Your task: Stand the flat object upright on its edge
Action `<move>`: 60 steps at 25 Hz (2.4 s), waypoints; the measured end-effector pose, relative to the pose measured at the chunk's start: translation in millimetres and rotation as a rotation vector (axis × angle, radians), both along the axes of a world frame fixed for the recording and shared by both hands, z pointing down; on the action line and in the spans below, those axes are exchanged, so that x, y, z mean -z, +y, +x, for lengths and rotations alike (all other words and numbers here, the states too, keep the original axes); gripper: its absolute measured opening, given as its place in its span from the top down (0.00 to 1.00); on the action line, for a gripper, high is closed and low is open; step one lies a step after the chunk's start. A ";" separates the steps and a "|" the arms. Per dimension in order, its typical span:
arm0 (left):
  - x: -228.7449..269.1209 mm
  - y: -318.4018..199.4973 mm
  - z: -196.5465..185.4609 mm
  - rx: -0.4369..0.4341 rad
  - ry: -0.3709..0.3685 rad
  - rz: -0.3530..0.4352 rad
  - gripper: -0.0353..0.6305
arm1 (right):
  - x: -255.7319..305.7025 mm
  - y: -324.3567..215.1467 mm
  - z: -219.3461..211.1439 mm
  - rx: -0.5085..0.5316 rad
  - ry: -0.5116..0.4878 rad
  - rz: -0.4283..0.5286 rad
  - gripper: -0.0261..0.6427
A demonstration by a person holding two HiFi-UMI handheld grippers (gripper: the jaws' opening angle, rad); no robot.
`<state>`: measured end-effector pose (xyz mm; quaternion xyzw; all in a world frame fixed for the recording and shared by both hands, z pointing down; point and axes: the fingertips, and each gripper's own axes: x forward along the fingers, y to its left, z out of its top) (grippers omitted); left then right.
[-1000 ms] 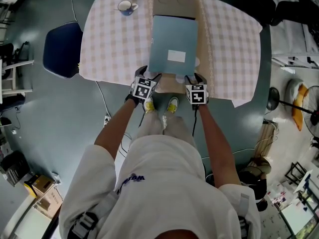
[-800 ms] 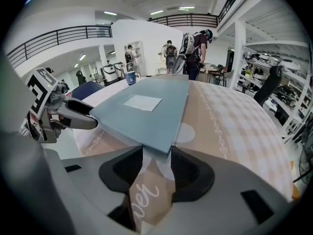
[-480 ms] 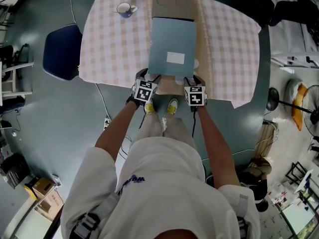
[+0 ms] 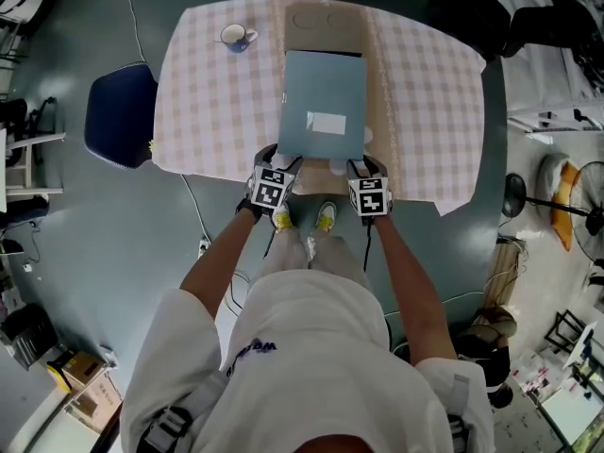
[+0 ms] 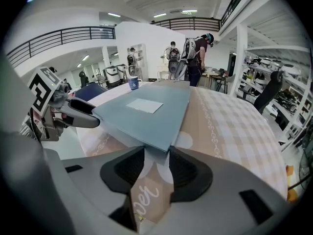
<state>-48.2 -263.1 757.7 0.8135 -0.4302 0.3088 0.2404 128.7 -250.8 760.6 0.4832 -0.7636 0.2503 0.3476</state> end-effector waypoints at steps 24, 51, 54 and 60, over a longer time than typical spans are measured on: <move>143.4 -16.4 -3.8 -0.039 0.085 0.123 0.49 | 151.9 -14.1 1.9 0.076 -0.135 0.195 0.74; 232.7 -41.1 -3.7 -0.014 0.230 0.175 0.49 | 243.6 -50.3 5.5 0.068 -0.166 0.353 0.74; 240.4 -47.3 -2.3 -0.009 0.238 0.192 0.49 | 249.6 -57.7 6.0 0.068 -0.143 0.377 0.75; 246.5 -65.0 -6.2 0.006 0.268 0.201 0.48 | 257.1 -77.0 4.0 0.045 -0.191 0.403 0.75</move>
